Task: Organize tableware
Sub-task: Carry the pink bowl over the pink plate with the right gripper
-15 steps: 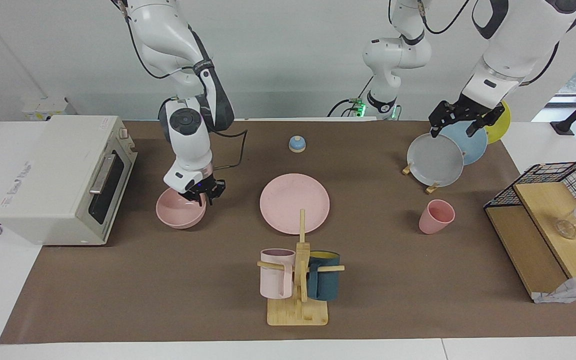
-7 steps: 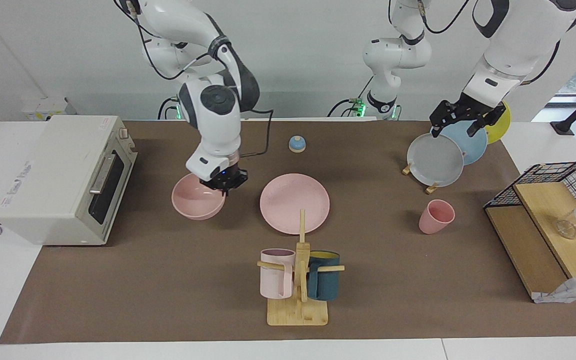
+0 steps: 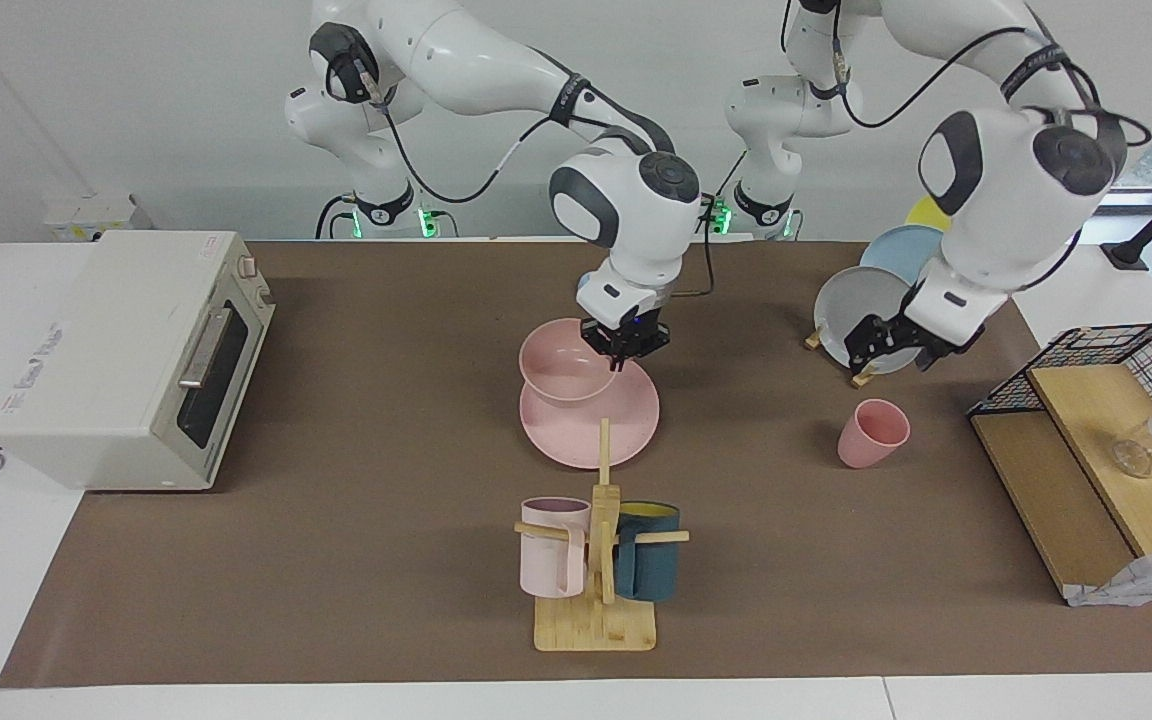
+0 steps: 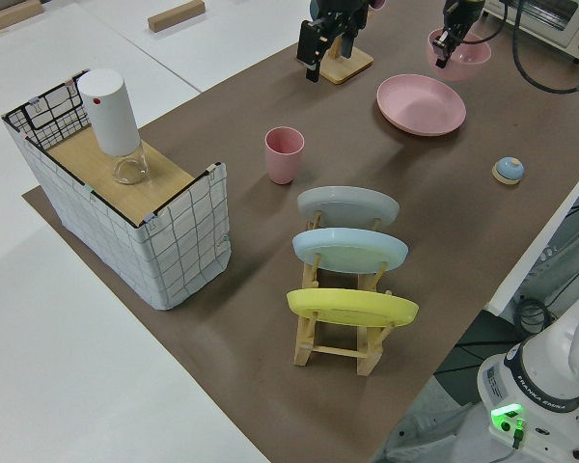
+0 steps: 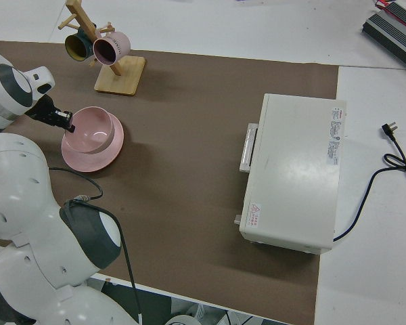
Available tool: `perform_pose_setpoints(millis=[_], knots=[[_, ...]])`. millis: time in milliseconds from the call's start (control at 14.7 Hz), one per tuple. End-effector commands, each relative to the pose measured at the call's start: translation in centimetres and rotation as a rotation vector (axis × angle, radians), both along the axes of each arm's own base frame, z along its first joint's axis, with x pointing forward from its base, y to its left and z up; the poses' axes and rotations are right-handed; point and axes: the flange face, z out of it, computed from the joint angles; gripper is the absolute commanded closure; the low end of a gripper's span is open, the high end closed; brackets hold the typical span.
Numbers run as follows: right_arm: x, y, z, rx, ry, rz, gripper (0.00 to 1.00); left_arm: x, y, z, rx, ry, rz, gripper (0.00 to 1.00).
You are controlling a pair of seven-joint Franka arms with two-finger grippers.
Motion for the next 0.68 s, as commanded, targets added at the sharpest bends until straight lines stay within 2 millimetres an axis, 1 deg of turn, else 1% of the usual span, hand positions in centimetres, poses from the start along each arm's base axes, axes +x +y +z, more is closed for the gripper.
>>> perform_pose_setpoints(millis=[0,68,136,204,272,612], knots=[[0.1,1.1,-0.9,0.011,-0.02,-0.023,1.0,1.4,0.5,-1.5,-0.001,-0.022,0.021,0.0],[-0.4,1.4,-1.8,0.002,-0.013,-0.015,1.0,1.7,0.5,-2.6,-0.001,-0.017,0.021,0.0],[-0.4,1.2,-2.4,-0.003,-0.021,-0.01,1.0,2.0,0.2,-3.6,0.0,-0.011,0.019,0.0],[-0.2,0.8,-3.0,-0.007,-0.024,-0.008,1.0,1.9,0.0,-4.4,0.0,-0.009,0.021,0.0],[-0.2,0.8,-3.1,-0.01,-0.023,-0.009,1.0,1.6,0.0,-5.5,0.002,0.0,0.023,0.0],[-0.2,0.7,-3.2,-0.007,-0.02,-0.015,1.0,1.4,0.5,-6.6,0.003,0.005,0.043,0.0]])
